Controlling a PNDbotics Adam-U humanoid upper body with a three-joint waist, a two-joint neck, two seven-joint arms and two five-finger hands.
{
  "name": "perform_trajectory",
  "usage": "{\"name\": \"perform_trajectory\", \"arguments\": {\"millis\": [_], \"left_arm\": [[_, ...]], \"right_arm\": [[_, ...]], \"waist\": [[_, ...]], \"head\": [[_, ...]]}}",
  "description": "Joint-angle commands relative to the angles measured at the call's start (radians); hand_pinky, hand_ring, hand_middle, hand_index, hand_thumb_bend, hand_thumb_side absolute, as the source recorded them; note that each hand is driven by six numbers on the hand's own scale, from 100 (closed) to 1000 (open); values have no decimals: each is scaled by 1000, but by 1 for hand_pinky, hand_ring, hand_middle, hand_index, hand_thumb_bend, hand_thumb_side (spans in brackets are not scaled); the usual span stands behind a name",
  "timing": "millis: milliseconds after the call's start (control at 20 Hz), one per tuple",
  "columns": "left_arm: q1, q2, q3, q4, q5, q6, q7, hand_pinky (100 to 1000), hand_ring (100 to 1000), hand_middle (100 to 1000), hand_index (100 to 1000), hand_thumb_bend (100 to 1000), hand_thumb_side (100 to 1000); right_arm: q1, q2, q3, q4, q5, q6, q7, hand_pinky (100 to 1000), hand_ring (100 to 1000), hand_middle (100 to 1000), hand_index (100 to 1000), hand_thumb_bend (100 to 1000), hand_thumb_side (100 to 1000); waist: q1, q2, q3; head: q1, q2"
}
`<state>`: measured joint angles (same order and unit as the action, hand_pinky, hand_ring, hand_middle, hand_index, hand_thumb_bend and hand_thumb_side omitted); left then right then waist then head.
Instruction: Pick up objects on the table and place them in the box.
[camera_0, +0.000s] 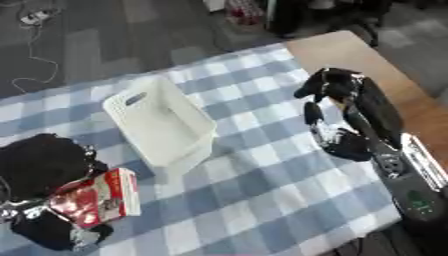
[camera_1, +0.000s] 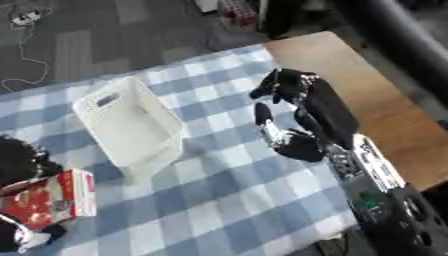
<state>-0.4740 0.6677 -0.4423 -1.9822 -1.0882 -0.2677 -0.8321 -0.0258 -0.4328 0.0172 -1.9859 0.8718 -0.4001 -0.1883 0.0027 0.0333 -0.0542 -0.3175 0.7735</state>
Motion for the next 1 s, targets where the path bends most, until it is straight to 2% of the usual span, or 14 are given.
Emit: {"name": "perform_trajectory", "arguments": {"millis": [50,250,450,1000], "left_arm": [[-24,50,41,-18,15,-67,-64,100,100,100,223,100,742],[-30,77,72,-18,21,-56,-22,100,100,100,224,100,736],[-39,88,92,-18,32,-46,58,100,100,100,227,100,727],[-89,115,30,-18,-3,-63,337,100,100,100,223,100,728]], "right_arm": [[-1,-11,-16,-14,-1,10,-5,402,407,550,656,100,932],[1,-13,-16,-14,-1,9,-6,404,409,551,656,100,933],[4,-13,-11,-14,3,4,-3,405,410,551,656,100,933],[1,-16,-4,-14,4,-3,2,408,413,552,656,100,931]], "waist": [[-1,-12,1],[0,-14,3],[0,-15,5],[3,-16,-3]], "head": [[-9,-4],[-12,-4],[-13,-4],[-4,-4]]}}
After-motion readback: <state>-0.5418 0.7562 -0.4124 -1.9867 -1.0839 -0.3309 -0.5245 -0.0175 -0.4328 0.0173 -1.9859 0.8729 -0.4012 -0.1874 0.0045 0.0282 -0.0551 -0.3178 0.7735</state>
